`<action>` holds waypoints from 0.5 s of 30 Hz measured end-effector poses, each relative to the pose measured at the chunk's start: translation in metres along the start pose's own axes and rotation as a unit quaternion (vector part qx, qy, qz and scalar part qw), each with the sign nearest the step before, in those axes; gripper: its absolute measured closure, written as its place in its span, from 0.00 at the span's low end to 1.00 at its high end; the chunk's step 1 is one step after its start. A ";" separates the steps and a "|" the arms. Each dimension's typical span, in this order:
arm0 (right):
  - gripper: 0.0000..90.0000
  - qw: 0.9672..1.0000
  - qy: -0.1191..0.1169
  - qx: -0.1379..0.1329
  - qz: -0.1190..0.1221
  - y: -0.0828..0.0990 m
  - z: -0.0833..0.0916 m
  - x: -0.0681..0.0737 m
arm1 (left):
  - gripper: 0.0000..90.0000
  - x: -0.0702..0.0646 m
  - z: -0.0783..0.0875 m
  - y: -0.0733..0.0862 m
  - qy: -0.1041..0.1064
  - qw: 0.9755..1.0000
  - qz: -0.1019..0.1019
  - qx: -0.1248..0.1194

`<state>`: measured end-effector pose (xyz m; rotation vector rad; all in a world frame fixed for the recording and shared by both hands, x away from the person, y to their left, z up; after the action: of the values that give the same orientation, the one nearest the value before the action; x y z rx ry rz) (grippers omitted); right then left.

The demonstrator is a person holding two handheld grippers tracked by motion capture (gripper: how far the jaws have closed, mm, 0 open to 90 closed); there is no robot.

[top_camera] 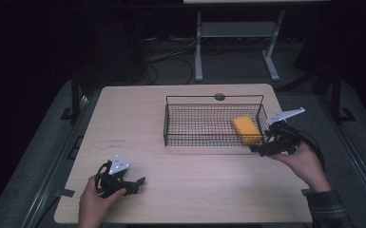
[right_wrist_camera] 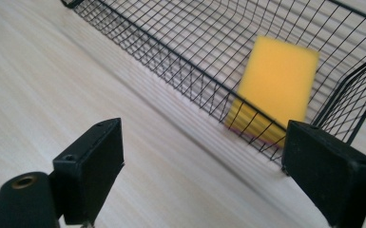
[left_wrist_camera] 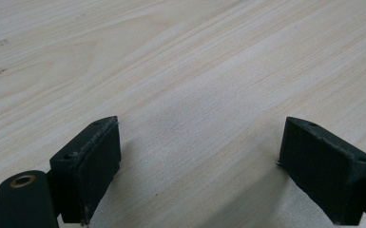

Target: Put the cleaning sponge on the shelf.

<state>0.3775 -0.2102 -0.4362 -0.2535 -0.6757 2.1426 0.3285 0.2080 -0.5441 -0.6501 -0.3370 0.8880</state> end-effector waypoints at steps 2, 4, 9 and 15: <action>0.15 1.000 -0.002 -0.002 -0.001 0.005 0.000 0.003 | 0.14 0.000 0.000 0.000 0.000 1.000 0.000 0.000; 0.14 1.000 -0.003 -0.002 -0.003 0.012 -0.001 0.006 | 0.14 0.000 0.000 0.000 0.000 1.000 0.001 0.000; 0.14 1.000 0.002 0.000 0.000 0.027 -0.009 0.009 | 0.14 0.000 0.000 0.000 0.000 1.000 0.002 -0.001; 0.13 1.000 0.001 0.001 -0.006 0.045 -0.020 0.008 | 0.14 0.000 0.000 0.000 0.000 1.000 0.001 0.000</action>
<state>0.3496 -0.2184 -0.4769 -0.2498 -0.6725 2.1319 0.3283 0.2079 -0.5441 -0.6506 -0.3356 0.8898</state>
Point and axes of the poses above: each handheld gripper's, and its own axes: z roughly backward along the jaws, y roughly out of its underside, x roughly to its left, the point moved 10 cm from there along -z, roughly forward along the jaws, and after that the axes turned 6 degrees about x, right-handed, at the moved point
